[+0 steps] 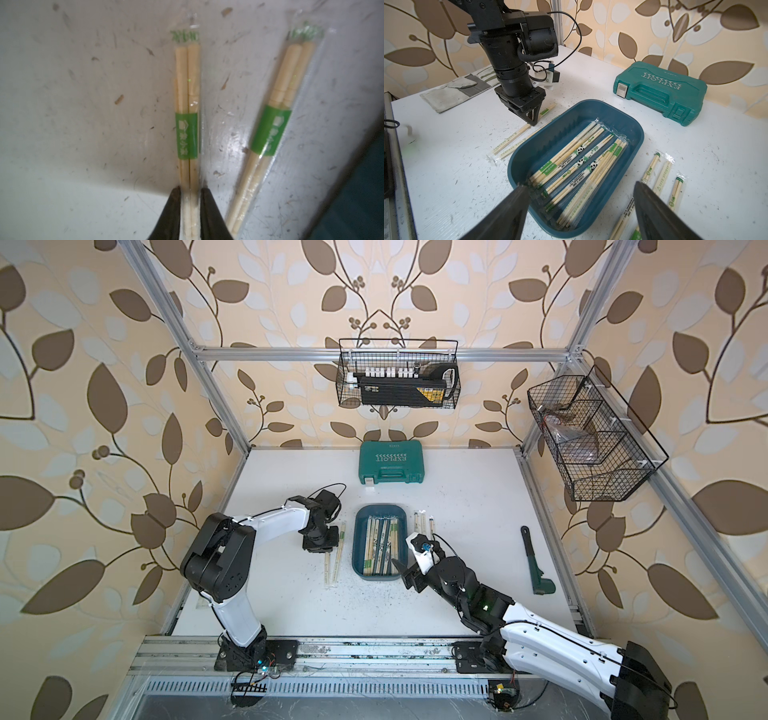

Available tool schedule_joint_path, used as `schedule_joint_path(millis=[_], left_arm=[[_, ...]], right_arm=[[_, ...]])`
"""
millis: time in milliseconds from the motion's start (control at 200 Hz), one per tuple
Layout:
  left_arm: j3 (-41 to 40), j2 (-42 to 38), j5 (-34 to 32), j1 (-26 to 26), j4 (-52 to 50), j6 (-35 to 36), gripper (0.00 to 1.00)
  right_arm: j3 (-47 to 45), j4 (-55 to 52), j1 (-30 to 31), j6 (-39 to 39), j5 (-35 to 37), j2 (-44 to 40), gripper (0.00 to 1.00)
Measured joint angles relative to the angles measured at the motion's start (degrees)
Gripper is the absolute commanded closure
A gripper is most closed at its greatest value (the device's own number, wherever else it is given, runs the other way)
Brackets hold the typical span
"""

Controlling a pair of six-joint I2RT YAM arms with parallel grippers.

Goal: Take the paired disposable chopsticks out of the storage box
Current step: Place the paired disposable chopsticks at the center of the board.

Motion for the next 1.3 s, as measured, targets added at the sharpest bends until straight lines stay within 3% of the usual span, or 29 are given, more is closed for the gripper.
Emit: schedule_joint_path(millis=[170,336,1303], left_arm=[[0.0,0.0,0.0,0.0,0.0,0.0,0.82],[0.0,0.2,-0.6,0.0,0.0,0.5,0.88],[3.6,2.3,-1.2,0.0,-0.3,2.8,0.91]], right_arm=[[0.0,0.0,0.0,0.0,0.0,0.0,0.18],[0.0,0.0,0.0,0.0,0.0,0.0,0.18],[0.0,0.0,0.0,0.0,0.0,0.0,0.18]])
